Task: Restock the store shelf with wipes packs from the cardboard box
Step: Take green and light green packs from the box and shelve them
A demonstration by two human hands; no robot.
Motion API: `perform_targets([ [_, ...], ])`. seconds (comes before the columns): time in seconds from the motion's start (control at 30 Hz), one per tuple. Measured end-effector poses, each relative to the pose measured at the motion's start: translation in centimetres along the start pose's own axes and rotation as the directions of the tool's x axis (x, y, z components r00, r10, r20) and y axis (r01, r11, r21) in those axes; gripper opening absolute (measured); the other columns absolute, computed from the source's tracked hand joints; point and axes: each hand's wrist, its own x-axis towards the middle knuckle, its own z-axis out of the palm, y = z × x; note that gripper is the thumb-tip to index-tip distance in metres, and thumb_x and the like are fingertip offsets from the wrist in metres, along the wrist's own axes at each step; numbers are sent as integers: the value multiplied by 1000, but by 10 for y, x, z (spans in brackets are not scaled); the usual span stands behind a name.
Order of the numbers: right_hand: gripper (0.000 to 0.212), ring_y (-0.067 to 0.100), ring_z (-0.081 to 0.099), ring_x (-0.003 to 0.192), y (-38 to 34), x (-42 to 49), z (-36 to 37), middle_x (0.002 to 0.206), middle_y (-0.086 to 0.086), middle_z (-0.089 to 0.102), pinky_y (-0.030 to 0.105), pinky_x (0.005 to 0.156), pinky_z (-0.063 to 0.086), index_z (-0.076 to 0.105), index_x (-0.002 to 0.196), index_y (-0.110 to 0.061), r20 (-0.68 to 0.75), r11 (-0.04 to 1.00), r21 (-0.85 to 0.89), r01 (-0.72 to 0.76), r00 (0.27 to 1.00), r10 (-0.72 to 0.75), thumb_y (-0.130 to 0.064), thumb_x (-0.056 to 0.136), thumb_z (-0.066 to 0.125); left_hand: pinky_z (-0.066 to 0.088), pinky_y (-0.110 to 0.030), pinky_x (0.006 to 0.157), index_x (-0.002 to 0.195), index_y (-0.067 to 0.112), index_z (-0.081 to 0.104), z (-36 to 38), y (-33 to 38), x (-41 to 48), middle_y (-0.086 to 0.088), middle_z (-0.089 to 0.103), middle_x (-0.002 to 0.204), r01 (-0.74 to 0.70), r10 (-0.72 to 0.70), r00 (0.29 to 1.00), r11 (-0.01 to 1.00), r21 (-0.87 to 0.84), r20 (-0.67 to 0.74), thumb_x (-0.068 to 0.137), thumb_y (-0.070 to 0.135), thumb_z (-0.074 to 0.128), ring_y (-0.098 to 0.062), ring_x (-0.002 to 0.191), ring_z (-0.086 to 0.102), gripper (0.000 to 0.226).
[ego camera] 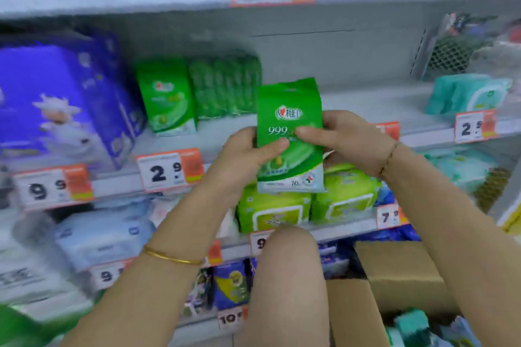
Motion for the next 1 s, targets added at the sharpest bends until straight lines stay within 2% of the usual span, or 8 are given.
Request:
perform_targets([
  [0.1,13,16,63,80,-32,38,35,94,7,70,27,64,52,65,97,-18,16,996,-56,68,998,-67,-25,87,64,49,-46,97,113,6,64,-46,16,5,-16,68,114,-55,59,990,998,35,-128,78,16,68,-35,108,63,37],
  [0.2,13,9,56,69,-58,82,66,86,4,63,19,53,40,62,97,-19,-28,993,-56,109,993,-110,-25,86,66,51,-42,90,115,-3,59,-88,29,19,-20,66,113,-103,130,946,989,107,-296,86,8,64,-31,96,64,32],
  [0.3,16,3,64,60,-75,125,97,89,8,67,15,49,51,59,100,-9,-53,990,46,136,990,-133,-11,86,66,53,-41,88,116,-5,58,-123,33,36,-21,66,111,-69,174,878,968,243,-446,86,5,62,-28,91,64,32],
  [0.43,31,31,65,98,-75,171,137,111,18,66,48,85,55,57,105,-4,-146,989,-52,142,978,-148,-14,80,72,50,-32,77,108,2,62,-151,20,52,-19,67,105,79,158,823,919,386,-545,79,1,57,-32,94,64,30],
  [0.53,36,28,61,102,-67,183,159,113,14,64,37,87,51,57,111,-4,-209,978,-180,104,968,-141,-18,81,71,51,-41,82,113,1,57,-156,10,58,-24,60,111,159,117,799,905,395,-589,78,-2,52,-38,103,60,36],
  [0.63,37,19,55,90,-60,186,169,111,10,64,25,74,42,55,111,-4,-277,949,-304,83,945,-171,-24,83,69,44,-44,99,125,3,47,-155,8,60,-22,42,129,261,44,763,892,370,-644,83,2,49,-38,115,48,42],
  [0.8,53,27,58,101,-59,189,174,112,14,60,32,75,43,46,113,-2,-314,926,-377,0,941,-128,-25,76,77,48,-52,94,122,5,45,-159,6,64,-22,52,121,258,20,773,903,344,-633,79,2,54,-40,111,55,44],
  [1.0,52,30,59,103,-62,187,177,112,15,60,35,80,46,44,114,-1,-311,937,-348,-26,946,-89,-20,78,75,49,-45,94,128,7,42,-159,11,62,-18,55,121,219,38,794,913,343,-607,80,-5,54,-34,112,55,51],
])
